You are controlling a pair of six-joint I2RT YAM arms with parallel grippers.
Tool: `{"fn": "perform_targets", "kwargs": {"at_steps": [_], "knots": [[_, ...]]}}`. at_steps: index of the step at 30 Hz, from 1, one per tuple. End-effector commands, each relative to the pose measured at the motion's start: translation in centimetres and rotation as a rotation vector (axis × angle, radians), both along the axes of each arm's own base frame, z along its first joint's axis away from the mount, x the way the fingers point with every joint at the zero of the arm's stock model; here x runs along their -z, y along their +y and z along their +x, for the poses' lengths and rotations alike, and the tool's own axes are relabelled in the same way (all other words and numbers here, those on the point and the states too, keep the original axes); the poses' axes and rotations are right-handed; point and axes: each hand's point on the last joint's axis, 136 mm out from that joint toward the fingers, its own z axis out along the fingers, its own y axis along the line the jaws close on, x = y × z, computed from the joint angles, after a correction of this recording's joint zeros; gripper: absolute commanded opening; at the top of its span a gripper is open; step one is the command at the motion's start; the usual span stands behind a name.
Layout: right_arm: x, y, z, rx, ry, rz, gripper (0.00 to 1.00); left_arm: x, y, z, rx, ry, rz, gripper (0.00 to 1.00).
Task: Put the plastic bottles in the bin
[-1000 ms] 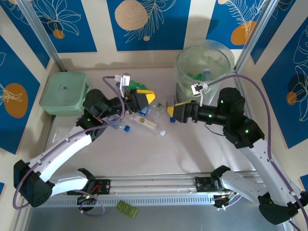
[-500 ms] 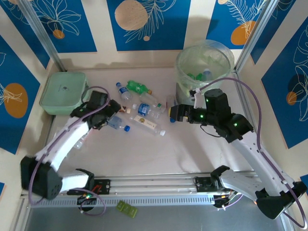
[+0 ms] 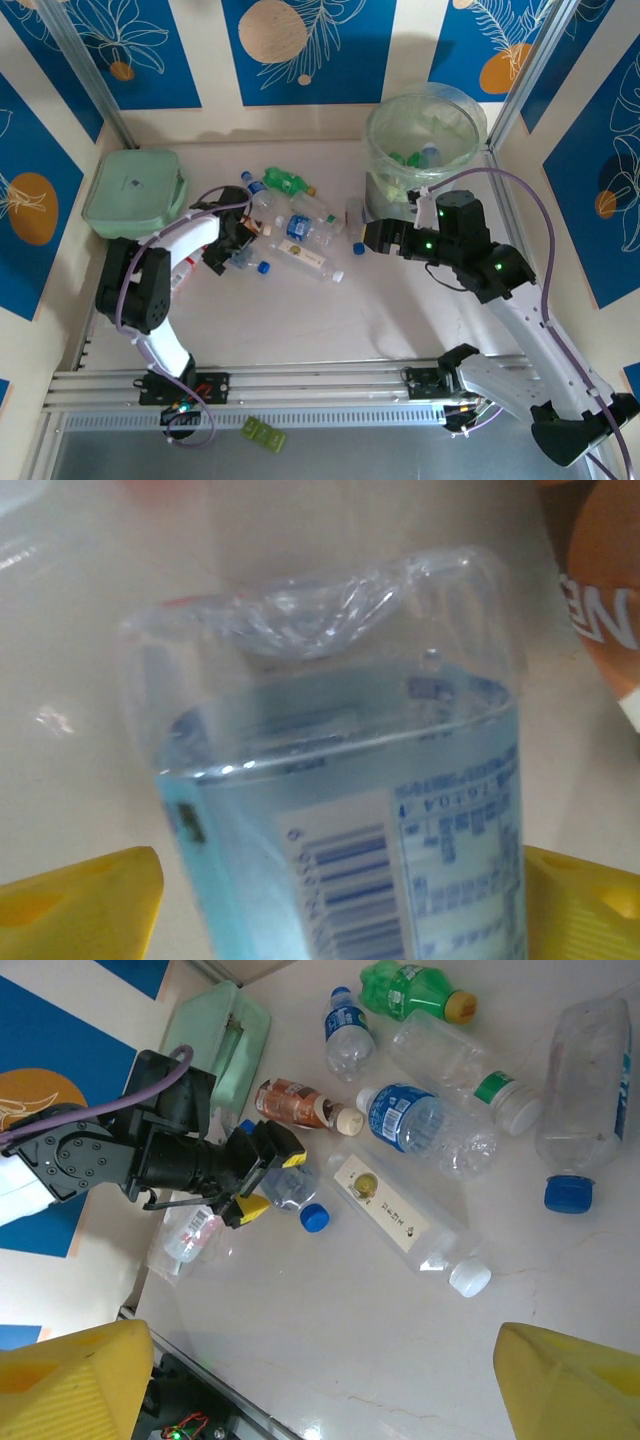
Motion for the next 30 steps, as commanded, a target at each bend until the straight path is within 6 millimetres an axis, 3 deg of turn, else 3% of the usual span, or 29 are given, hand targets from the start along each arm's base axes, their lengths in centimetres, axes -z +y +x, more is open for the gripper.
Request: {"fn": "perform_targets", "kwargs": {"at_steps": [1, 6, 11, 17, 20, 23, 26, 30], "knots": [[0.4, -0.2, -0.8, -0.016, 0.021, 0.005, 0.89, 0.3, 0.2, -0.1, -0.025, 0.005, -0.012, 0.78], [0.2, -0.5, -1.0, -0.007, 0.012, 0.007, 0.88, -1.6, 0.5, 0.0, -0.015, -0.035, -0.007, 0.64], [-0.3, -0.6, -1.3, -0.001, 0.006, 0.023, 0.88, -3.9, 0.2, -0.8, 0.011, -0.070, -0.043, 0.60], [-1.0, -0.8, -1.6, 0.003, -0.010, 0.032, 0.88, -8.7, 0.1, -1.9, 0.072, -0.184, -0.074, 0.56], [-1.3, -0.7, -1.6, -0.005, -0.018, 0.039, 0.88, -12.1, -1.2, -1.7, 0.153, -0.300, -0.131, 0.52], [-1.7, -0.5, -1.6, -0.017, -0.028, 0.044, 0.88, -16.5, -4.2, -0.8, 0.315, -0.503, -0.262, 0.52], [-2.2, -0.5, -1.6, -0.019, -0.045, 0.047, 0.88, -22.2, -7.7, -0.8, 0.522, -0.780, -0.415, 0.50], [-2.8, -0.4, -1.6, -0.032, -0.066, 0.056, 0.89, -30.0, -11.2, -2.6, 0.753, -1.091, -0.605, 0.46]]}}
